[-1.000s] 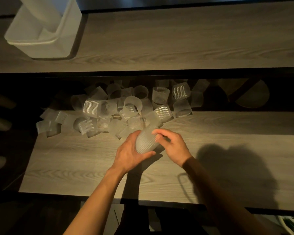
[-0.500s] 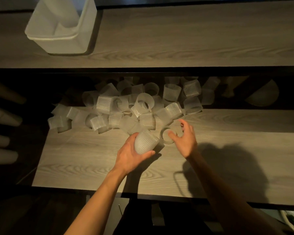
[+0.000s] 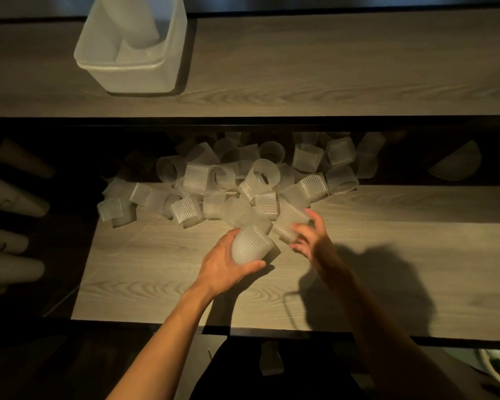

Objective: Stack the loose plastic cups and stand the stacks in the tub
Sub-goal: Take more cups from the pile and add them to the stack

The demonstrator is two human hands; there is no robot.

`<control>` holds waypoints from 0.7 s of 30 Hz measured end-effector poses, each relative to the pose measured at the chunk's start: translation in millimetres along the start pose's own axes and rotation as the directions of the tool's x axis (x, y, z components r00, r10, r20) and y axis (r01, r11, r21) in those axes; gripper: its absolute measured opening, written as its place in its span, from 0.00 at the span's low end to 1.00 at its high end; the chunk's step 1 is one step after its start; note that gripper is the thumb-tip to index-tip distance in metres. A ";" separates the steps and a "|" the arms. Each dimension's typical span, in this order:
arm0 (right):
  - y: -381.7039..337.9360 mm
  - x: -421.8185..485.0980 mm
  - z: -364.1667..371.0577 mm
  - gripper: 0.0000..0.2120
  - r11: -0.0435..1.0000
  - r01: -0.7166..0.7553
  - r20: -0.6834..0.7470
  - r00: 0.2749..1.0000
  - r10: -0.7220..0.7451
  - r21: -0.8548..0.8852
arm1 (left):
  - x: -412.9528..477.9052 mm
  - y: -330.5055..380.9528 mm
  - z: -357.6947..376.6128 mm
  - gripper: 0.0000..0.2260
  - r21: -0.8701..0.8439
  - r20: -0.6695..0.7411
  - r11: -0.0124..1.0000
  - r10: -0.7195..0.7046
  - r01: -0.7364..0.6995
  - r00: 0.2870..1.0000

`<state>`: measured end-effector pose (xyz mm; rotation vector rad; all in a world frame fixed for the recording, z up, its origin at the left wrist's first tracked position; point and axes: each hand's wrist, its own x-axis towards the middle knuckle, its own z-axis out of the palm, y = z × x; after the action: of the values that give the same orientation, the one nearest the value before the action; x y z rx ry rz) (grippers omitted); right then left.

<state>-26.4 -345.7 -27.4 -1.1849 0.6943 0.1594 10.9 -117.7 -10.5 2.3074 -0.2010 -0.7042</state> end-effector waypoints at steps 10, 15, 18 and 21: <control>-5.6 -16.0 62.8 0.35 0.996 0.080 0.086 0.993 -0.084 0.042 | -3.7 -8.1 -29.0 0.39 -0.065 0.043 0.996 0.058 -0.055 0.997; 10.2 -17.7 93.2 0.28 0.985 0.169 0.139 0.977 -0.161 -0.043 | -3.6 -19.3 -42.6 0.40 -0.109 0.006 0.993 0.044 -0.043 0.999; 22.7 -18.7 108.8 0.25 0.978 0.173 0.137 0.978 -0.157 -0.114 | -3.7 -24.6 -49.0 0.40 -0.149 -0.018 0.988 0.028 -0.030 0.999; 33.1 -18.0 123.8 0.17 0.942 0.249 0.091 0.968 -0.234 -0.226 | -1.4 -29.9 -54.5 0.39 -0.172 -0.035 0.984 0.033 -0.038 0.999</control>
<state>-4.7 -218.4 -18.9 -1.4769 0.4773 0.0736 37.5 -63.2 2.9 2.1426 -0.1593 -0.6404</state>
